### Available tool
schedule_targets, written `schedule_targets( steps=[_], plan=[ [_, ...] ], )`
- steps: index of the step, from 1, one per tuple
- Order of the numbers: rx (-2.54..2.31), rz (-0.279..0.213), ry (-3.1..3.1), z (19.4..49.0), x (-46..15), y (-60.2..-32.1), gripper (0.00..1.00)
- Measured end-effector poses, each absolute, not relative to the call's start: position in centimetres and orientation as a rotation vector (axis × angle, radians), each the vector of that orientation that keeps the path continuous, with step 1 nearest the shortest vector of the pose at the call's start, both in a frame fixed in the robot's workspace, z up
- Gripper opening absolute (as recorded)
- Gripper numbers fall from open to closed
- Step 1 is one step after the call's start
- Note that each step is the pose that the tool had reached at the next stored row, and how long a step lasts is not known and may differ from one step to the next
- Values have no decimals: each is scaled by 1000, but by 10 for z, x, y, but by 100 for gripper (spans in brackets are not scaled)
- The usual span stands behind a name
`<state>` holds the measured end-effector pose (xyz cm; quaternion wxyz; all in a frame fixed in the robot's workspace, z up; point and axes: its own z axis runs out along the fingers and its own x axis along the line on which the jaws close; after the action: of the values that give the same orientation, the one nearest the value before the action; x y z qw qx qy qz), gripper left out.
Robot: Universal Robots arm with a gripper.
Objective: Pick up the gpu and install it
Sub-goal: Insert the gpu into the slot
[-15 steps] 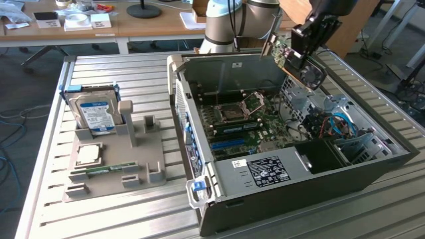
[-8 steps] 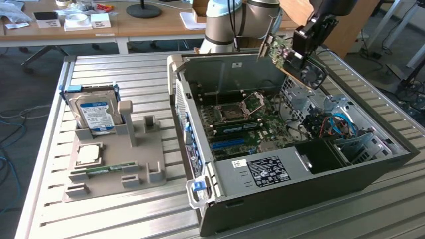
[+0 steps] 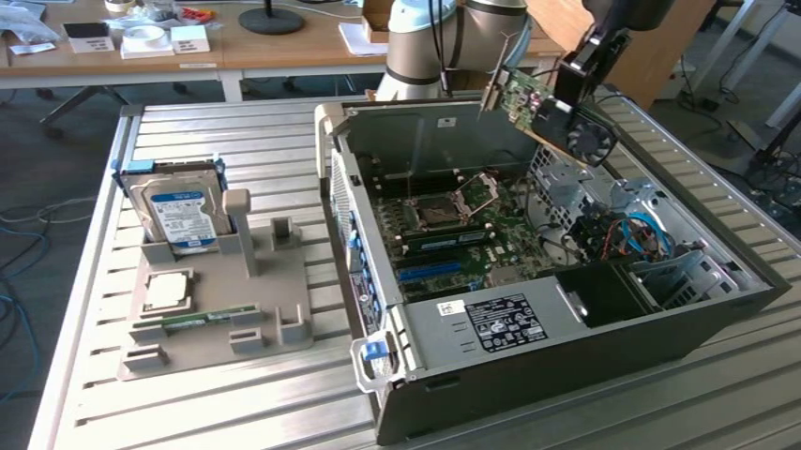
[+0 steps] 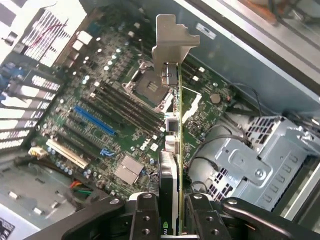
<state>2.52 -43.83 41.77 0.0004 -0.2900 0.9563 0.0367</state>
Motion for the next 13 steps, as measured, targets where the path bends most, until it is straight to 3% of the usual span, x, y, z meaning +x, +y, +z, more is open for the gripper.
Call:
schedule_targets(
  steps=[13],
  plan=[
    [-1257,115,2885,417,25,-438,27]
  ],
)
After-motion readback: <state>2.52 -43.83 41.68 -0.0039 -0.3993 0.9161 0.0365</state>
